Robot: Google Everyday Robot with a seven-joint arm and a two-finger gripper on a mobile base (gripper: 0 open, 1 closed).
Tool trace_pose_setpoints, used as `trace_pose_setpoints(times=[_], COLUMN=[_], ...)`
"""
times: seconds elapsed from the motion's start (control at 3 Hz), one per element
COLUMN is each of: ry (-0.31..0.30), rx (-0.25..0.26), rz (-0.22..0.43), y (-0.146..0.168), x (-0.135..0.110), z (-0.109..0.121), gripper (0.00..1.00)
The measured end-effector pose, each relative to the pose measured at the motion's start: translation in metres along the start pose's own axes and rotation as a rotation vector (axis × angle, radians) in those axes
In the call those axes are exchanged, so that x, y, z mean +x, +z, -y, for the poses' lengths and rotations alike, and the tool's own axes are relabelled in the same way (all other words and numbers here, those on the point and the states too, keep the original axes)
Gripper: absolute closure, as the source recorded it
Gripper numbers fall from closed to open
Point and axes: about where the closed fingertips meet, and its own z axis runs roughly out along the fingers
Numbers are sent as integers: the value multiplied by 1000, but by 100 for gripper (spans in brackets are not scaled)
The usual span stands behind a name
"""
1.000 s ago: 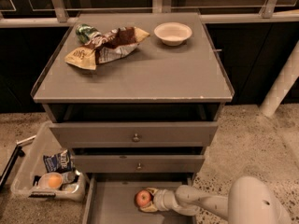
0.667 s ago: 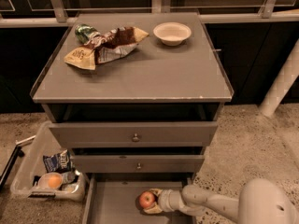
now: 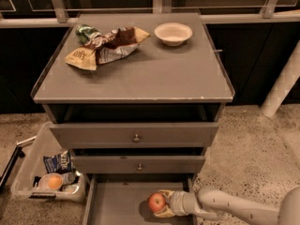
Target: Pick apple from bottom drawer and place on counter
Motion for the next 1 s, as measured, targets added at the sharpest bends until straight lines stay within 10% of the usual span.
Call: trace_pose_setpoints(times=[1.0], ry=[-151], rx=[95], rz=[-121], y=[-130], x=[-97], z=[18], gripper=[100])
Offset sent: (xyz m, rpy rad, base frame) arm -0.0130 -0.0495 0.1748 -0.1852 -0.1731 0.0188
